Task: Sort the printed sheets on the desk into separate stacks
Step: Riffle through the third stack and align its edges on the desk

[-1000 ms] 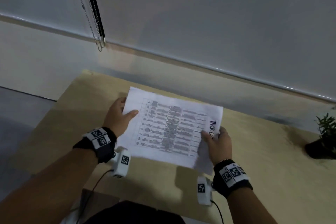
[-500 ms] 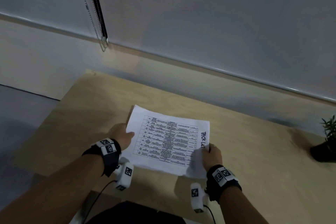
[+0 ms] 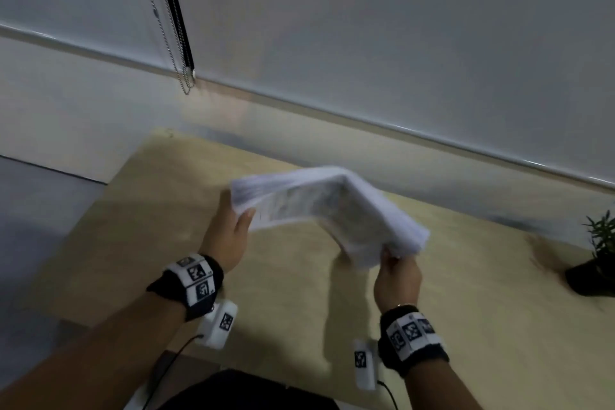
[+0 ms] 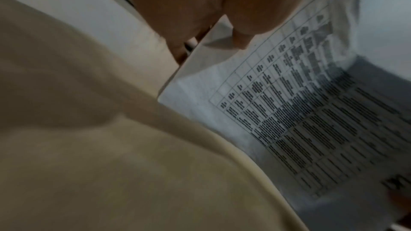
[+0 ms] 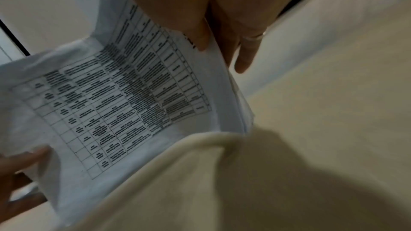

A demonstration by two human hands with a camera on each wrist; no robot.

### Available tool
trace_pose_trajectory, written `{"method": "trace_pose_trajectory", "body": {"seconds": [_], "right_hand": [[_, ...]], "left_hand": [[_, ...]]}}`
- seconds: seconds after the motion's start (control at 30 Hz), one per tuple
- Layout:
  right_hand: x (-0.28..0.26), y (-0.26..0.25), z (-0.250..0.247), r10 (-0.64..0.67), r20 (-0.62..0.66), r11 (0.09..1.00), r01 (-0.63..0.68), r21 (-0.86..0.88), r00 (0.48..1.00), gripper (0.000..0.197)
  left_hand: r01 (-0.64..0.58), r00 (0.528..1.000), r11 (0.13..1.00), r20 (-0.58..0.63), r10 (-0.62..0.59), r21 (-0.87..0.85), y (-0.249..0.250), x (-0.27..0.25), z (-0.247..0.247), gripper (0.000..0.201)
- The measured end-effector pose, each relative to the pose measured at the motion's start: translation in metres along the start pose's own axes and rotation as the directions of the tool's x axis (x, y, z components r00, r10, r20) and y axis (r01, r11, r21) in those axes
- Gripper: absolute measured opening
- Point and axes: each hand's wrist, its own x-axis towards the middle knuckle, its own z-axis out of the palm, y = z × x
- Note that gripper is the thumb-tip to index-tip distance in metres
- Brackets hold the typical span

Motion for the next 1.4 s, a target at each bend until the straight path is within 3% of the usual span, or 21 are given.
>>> {"method": "trace_pose_trajectory", "body": {"seconds": [0.1, 0.23, 0.33, 0.43, 0.5, 0.63, 0.67, 0.73, 0.8, 0.87, 0.93, 1.0, 1.03, 1.1, 1.17, 1.2, 1.27, 1.3, 1.4], "right_hand": [[-0.004, 0.018, 0.013, 0.099, 0.113, 0.994, -0.094, -0.048, 0.989, 0.022], [0.007, 0.006, 0.0, 0.052, 0.045, 0.999, -0.052, 0.01, 0.998, 0.02], [0.014, 0.007, -0.004, 0.082, 0.06, 0.996, -0.084, 0.039, 0.995, 0.025], [0.021, 0.034, 0.016, 0.199, 0.243, 0.98, -0.187, -0.072, 0.949, 0.029], [0.022, 0.045, 0.029, 0.263, 0.333, 0.96, -0.212, -0.181, 0.906, 0.03], [0.031, 0.031, 0.027, 0.185, 0.284, 0.978, -0.147, -0.149, 0.941, 0.029], [0.034, 0.021, 0.02, 0.125, 0.275, 0.986, -0.09, -0.139, 0.953, 0.029], [0.04, 0.0, 0.008, -0.016, 0.276, 0.987, 0.06, -0.151, 0.961, 0.028], [0.044, -0.024, -0.003, -0.175, 0.301, 0.953, 0.237, -0.186, 0.938, 0.027], [0.049, -0.047, -0.01, -0.286, 0.337, 0.91, 0.364, -0.197, 0.897, 0.024], [0.055, -0.069, -0.014, -0.362, 0.357, 0.888, 0.435, -0.149, 0.861, 0.021], [0.06, -0.082, -0.013, -0.408, 0.352, 0.881, 0.465, -0.092, 0.843, 0.021], [0.062, -0.085, -0.01, -0.418, 0.325, 0.888, 0.457, -0.051, 0.848, 0.021], [0.063, -0.074, 0.003, -0.353, 0.217, 0.936, 0.343, 0.082, 0.91, 0.03], [0.055, -0.051, 0.019, -0.118, 0.184, 0.964, 0.068, 0.259, 0.976, 0.054], [0.046, -0.041, 0.028, 0.025, 0.249, 0.936, -0.11, 0.334, 0.968, 0.063], [0.026, -0.021, 0.049, 0.201, 0.406, 0.83, -0.375, 0.412, 0.891, 0.061], [0.016, -0.016, 0.059, 0.196, 0.435, 0.823, -0.389, 0.414, 0.879, 0.052], [0.003, -0.018, 0.08, 0.162, 0.358, 0.87, -0.304, 0.387, 0.919, 0.042]], "left_hand": [[0.074, 0.997, 0.995, 0.016, -0.075, 0.064, -0.013, -0.012, 0.012, 0.037], [0.08, 0.994, 0.997, -0.077, -0.078, 0.02, 0.007, -0.003, 0.003, 0.023], [0.169, 0.986, 0.986, -0.002, -0.169, -0.014, -0.001, 0.002, -0.004, 0.024], [0.345, 0.926, 0.931, 0.123, -0.358, 0.114, -0.042, -0.003, 0.004, 0.03], [0.398, 0.894, 0.893, 0.128, -0.429, 0.21, -0.066, -0.008, 0.009, 0.027], [0.37, 0.889, 0.846, 0.119, -0.443, 0.385, -0.067, -0.005, 0.007, 0.026], [0.36, 0.9, 0.832, 0.079, -0.429, 0.422, -0.061, -0.002, 0.004, 0.033], [0.266, 0.956, 0.843, -0.015, -0.293, 0.468, -0.046, 0.011, -0.002, 0.068], [0.038, 0.999, 0.914, 0.005, -0.044, 0.405, -0.022, 0.03, -0.007, 0.099], [-0.112, 0.993, 0.954, 0.06, 0.099, 0.278, 0.0, 0.05, -0.009, 0.116], [-0.131, 0.981, 0.976, 0.164, 0.103, 0.171, 0.02, 0.062, -0.009, 0.106], [-0.083, 0.954, 0.996, 0.292, 0.067, 0.044, 0.032, 0.065, -0.007, 0.063], [-0.058, 0.942, 0.998, 0.331, 0.055, -0.001, 0.033, 0.064, -0.005, 0.043], [-0.048, 0.949, 0.999, 0.311, 0.053, -0.024, 0.028, 0.061, -0.001, 0.027], [-0.045, 0.961, 0.998, 0.271, 0.057, -0.05, 0.02, 0.059, 0.001, 0.024], [-0.03, 0.964, 0.996, 0.261, 0.05, -0.078, 0.017, 0.059, 0.001, 0.024], [0.035, 0.964, 0.988, 0.266, 0.006, -0.15, 0.013, 0.058, 0.0, 0.025], [0.063, 0.96, 0.983, 0.279, -0.013, -0.172, 0.011, 0.057, 0.0, 0.026], [0.1, 0.953, 0.98, 0.299, -0.045, -0.173, 0.005, 0.056, 0.008, 0.032]]}}
